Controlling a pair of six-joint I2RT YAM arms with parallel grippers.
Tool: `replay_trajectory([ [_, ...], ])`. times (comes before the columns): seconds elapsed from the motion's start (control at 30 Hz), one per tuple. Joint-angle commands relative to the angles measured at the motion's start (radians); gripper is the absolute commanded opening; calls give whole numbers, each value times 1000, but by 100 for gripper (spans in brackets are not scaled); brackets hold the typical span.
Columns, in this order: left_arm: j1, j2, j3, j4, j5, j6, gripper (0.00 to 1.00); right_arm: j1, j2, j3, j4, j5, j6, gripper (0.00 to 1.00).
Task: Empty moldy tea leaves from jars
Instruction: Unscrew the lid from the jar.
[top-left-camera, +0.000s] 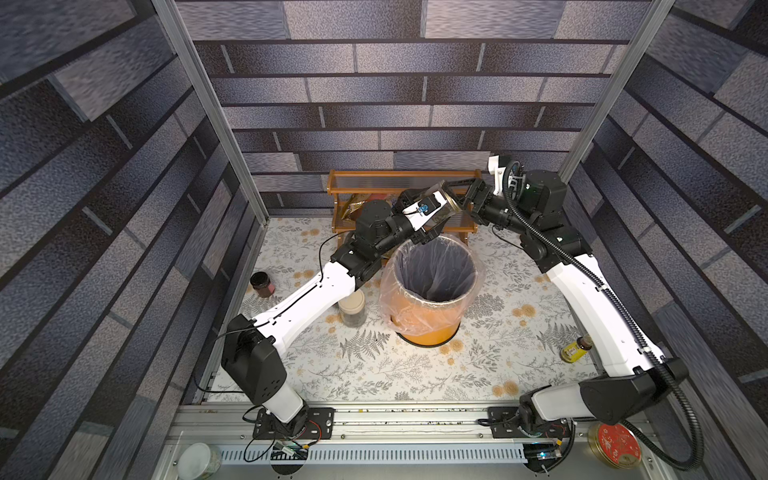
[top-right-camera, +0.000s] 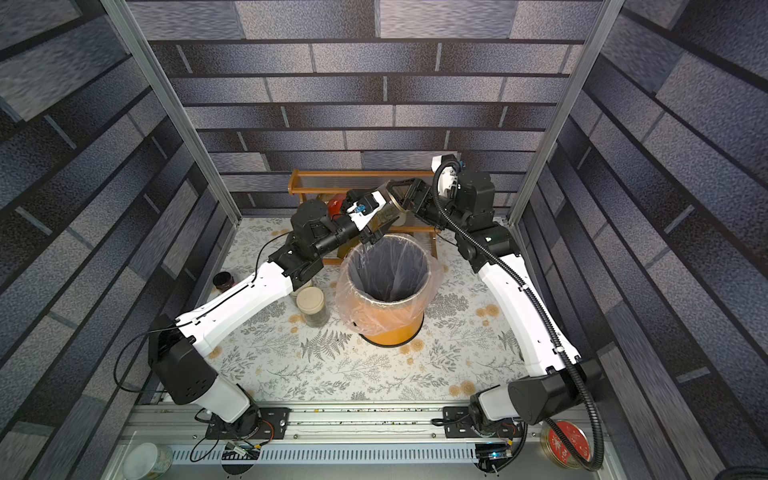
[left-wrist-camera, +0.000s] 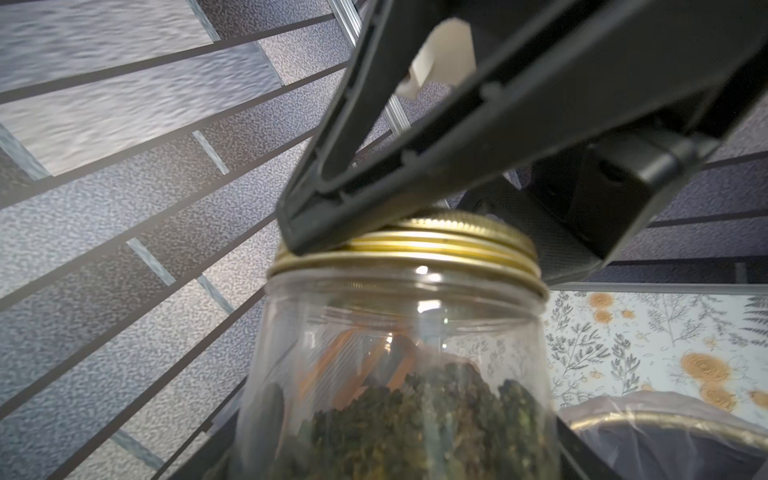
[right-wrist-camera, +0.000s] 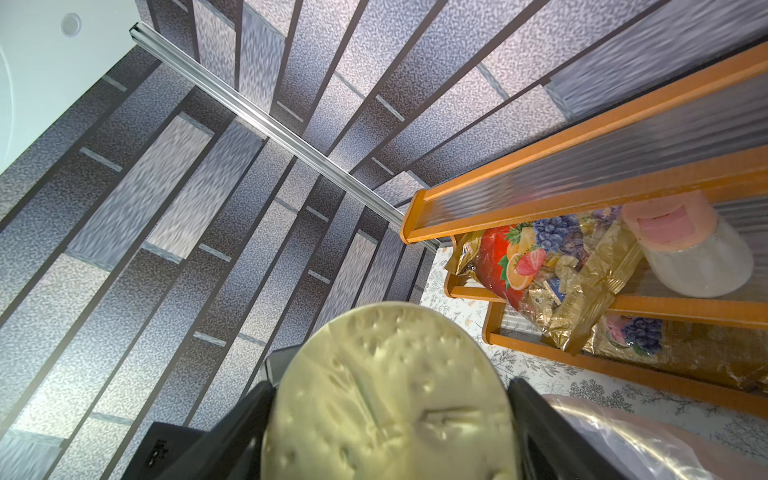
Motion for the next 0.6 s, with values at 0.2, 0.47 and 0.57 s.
replay_trajectory([
  [0.2, 70, -43, 97, 10, 120, -351, 34, 28, -39, -8, -74, -142, -99, 72],
  [0.47, 122, -34, 142, 15, 247, -565, 34, 27, -21, 31, -126, -165, -157, 73],
  [0.57, 140, -23, 172, -1, 296, -627, 34, 28, -5, 49, -136, -191, -169, 72],
])
